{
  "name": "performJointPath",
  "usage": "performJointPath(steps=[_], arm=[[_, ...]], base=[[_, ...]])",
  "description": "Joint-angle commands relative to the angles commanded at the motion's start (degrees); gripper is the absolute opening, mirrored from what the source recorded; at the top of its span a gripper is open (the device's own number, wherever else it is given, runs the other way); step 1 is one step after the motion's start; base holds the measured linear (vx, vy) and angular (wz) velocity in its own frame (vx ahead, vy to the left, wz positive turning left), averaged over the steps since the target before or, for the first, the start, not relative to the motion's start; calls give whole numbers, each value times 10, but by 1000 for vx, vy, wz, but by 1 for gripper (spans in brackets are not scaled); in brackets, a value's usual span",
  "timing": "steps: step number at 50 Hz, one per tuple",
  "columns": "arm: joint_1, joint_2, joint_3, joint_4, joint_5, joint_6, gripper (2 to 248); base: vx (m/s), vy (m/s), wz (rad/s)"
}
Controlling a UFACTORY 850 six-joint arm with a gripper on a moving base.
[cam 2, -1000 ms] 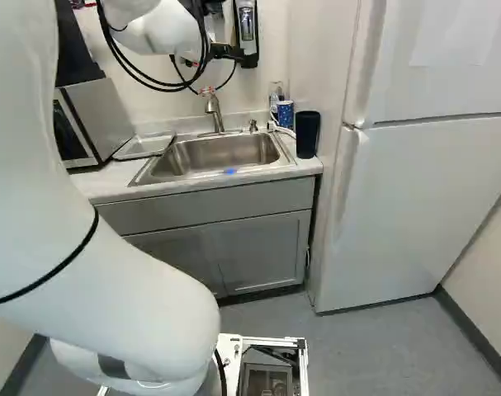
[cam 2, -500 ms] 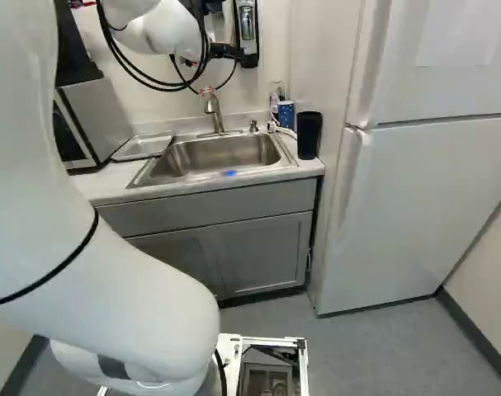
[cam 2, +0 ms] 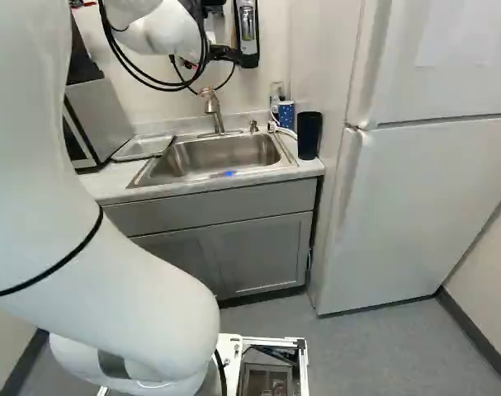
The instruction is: Rinse the cup and place it in the tray
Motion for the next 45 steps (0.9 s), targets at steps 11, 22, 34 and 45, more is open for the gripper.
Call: performJointPath(steps=[11, 22, 34, 45], arm=[[4, -13, -12, 0, -17, 0, 247], [8, -27, -26, 0, -36, 0, 247], [11, -44, -42, 0, -55, 0, 247], [14, -60, -59, 0, -72, 0, 247]], base=[[0, 0, 0], [0, 0, 0], [0, 0, 0], [0, 0, 0]])
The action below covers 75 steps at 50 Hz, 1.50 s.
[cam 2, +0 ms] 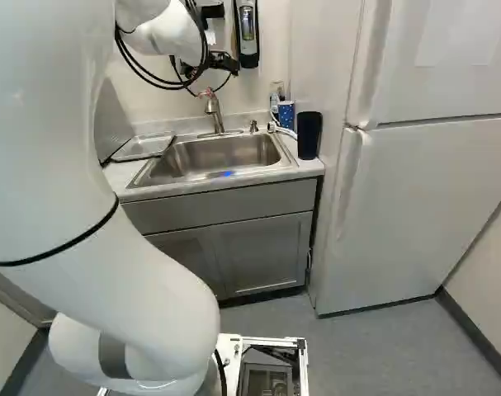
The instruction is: Rinse the cup and place it in the tray
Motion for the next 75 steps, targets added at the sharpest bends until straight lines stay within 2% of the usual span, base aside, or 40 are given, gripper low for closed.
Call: performJointPath(steps=[24, 75], arm=[[4, -47, -49, 0, -32, 0, 247], [2, -178, -193, 0, -92, 0, 247]], base=[[0, 0, 0], [0, 0, 0]])
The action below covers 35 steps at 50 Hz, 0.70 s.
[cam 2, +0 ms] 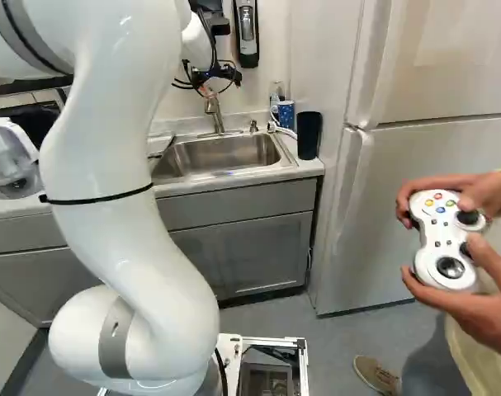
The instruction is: Rinse the cup and place it in the tray
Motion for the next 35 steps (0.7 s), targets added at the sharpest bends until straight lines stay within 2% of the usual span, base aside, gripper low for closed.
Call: performJointPath(steps=[18, 35], arm=[[-1, -47, -56, 0, 0, 0, 247], [-2, -50, -59, 0, 0, 0, 247]], base=[[0, 0, 0], [0, 0, 0]])
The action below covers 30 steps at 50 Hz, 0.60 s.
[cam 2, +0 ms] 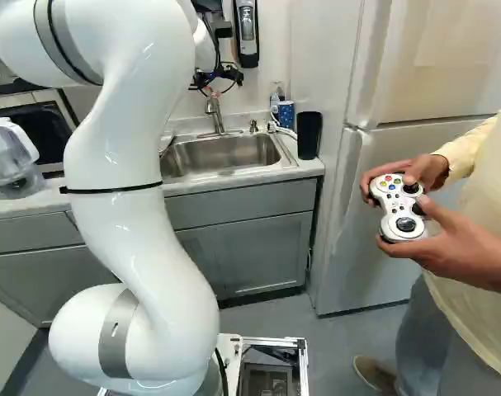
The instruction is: Rinse the cup and place it in the tray
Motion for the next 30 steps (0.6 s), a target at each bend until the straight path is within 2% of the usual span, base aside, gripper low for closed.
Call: performJointPath(steps=[30], arm=[[0, -3, 4, 0, -6, 0, 247]], base=[[0, 0, 0]])
